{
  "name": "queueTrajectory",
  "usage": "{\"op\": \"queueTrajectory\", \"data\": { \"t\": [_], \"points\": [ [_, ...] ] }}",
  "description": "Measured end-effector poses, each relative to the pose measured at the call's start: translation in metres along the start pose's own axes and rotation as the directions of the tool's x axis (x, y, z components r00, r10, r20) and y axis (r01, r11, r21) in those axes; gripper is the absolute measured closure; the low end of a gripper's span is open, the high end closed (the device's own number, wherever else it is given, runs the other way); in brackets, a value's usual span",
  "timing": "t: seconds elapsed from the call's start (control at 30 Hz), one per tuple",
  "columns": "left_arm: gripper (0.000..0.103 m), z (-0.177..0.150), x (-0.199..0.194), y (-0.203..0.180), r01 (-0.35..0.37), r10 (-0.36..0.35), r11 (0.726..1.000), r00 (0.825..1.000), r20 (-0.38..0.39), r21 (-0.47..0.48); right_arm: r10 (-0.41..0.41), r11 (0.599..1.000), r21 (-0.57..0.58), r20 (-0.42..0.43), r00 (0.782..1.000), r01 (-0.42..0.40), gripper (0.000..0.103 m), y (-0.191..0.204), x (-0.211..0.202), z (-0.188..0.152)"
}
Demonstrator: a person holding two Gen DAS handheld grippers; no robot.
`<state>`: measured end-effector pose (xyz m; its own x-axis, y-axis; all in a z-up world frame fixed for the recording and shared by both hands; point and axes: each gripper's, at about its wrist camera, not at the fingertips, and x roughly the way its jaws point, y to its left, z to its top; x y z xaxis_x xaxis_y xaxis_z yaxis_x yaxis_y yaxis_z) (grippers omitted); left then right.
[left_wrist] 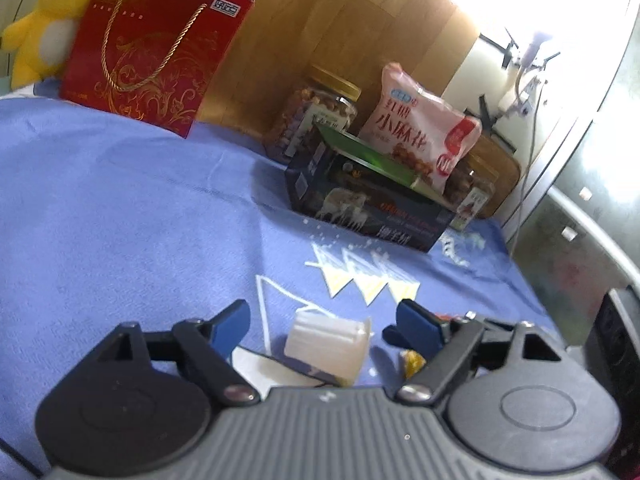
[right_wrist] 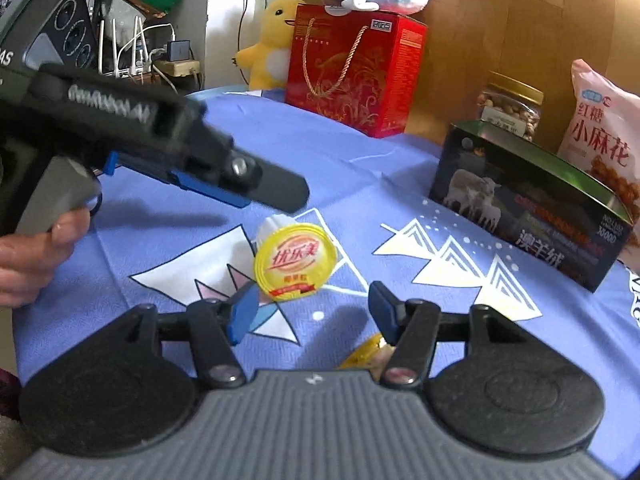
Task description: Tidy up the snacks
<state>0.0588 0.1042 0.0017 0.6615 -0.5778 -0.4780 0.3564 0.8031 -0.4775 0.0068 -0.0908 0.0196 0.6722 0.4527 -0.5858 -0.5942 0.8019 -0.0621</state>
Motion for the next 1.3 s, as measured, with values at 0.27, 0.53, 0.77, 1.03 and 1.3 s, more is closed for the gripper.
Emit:
{"op": "queueTrajectory", "data": {
  "t": [0.27,0.53,0.77,1.03,1.3],
  "points": [
    [0.054,-0.013,0.012,-0.005,0.001,0.001,1.0,0.997,-0.071,0.02,0.04,0.999,0.008,-0.002,0.999,-0.04,0.06,0.002,0.014,0.004],
    [0.056,0.043,0.027,-0.039,0.044,-0.04,0.992,0.999,-0.033,0.121,-0.068,0.996,0.061,0.123,0.99,0.061,0.061,-0.034,-0.007,0.03],
    [0.056,0.114,0.094,-0.066,0.05,-0.052,0.984,0.999,0.008,0.174,-0.229,0.969,0.136,0.177,0.957,0.206,0.061,-0.102,0.013,0.068],
    [0.053,0.148,0.165,-0.067,-0.028,0.027,0.984,1.0,0.006,0.175,-0.282,0.948,0.188,0.127,0.951,0.256,0.058,-0.159,0.056,0.085],
    [0.052,0.131,0.125,-0.058,0.014,-0.019,0.994,0.999,0.047,0.104,-0.28,0.929,0.293,0.161,0.947,0.225,0.057,-0.152,0.002,0.057]
  ]
}}
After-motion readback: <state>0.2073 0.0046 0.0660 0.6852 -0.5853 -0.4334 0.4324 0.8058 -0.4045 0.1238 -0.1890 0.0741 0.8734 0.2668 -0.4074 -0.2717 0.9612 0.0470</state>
